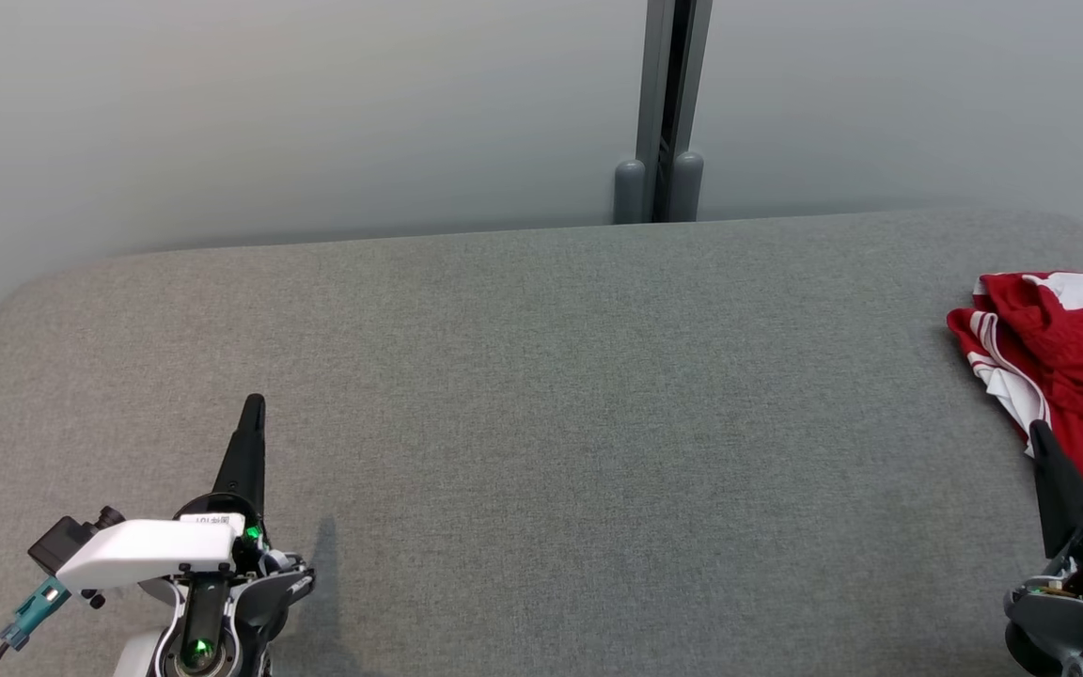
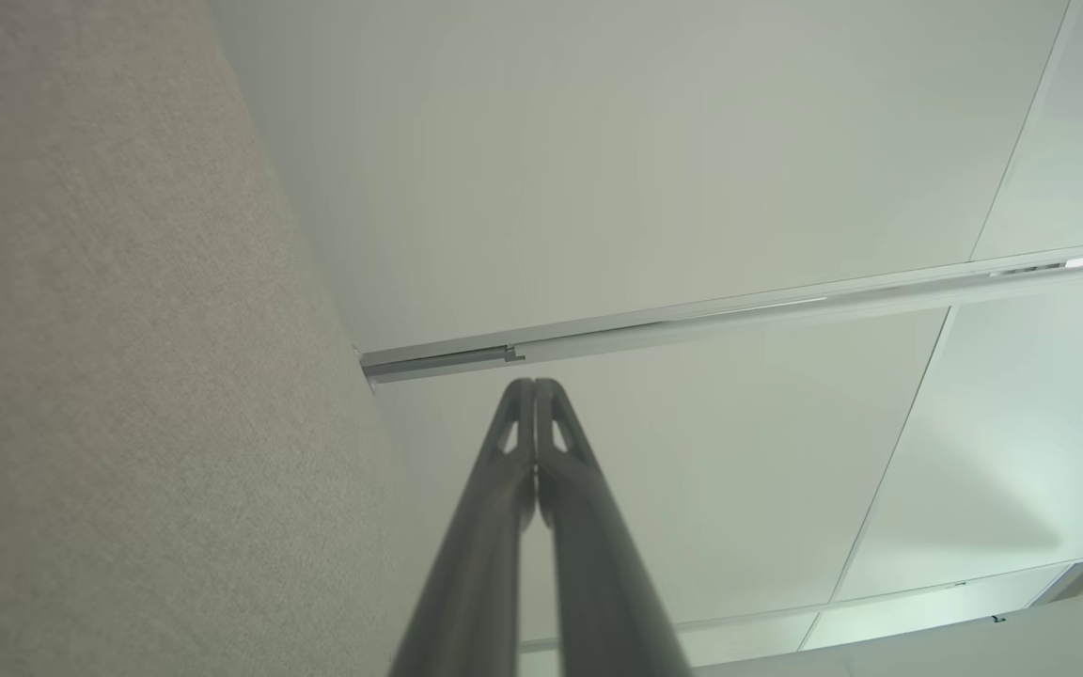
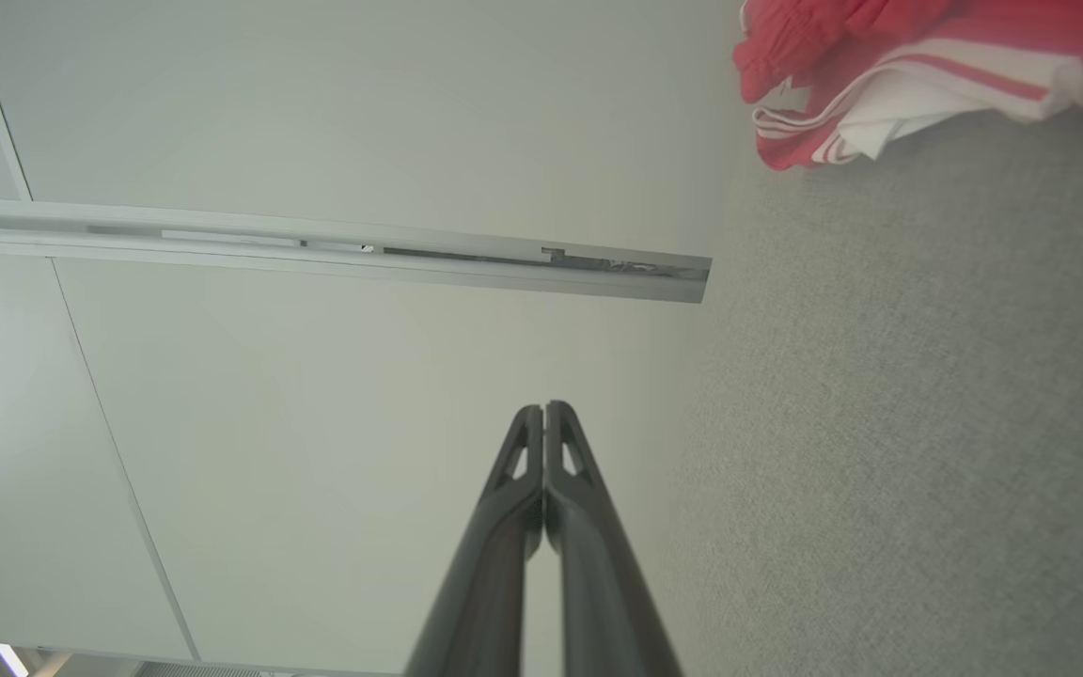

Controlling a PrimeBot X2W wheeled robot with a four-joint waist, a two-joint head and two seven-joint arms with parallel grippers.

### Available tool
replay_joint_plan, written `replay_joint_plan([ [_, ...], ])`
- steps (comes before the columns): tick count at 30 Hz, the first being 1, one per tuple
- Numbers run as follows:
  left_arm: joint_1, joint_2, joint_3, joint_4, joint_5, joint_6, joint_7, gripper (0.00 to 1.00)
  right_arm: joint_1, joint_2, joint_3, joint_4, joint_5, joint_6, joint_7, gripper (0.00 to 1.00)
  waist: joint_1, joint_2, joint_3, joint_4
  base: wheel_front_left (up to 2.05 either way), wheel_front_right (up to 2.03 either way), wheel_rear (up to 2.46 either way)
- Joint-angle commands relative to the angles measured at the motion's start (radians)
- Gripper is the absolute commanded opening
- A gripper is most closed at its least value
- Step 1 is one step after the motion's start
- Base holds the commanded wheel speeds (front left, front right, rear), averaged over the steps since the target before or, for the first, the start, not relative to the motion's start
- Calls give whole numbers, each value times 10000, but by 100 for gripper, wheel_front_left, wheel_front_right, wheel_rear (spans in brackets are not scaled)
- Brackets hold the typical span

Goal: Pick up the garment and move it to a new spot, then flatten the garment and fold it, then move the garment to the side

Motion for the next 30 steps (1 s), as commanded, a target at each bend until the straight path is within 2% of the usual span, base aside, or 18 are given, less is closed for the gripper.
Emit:
replay_joint_plan([
  [1,-166,50,68,8,-191,-86,50,0,-83,-98,-79,12,197,4,77,0,0,0,-5,-6,0,0,0],
  [8,-273,48,108,60,-565,-102,147,0,-109,-103,-173,35,687,4,243,0,0,0,-36,-44,0,0,0],
  [30,-251,37,119,56,-533,-93,149,0,-108,-103,-155,37,672,4,233,0,0,0,-38,-47,0,0,0],
])
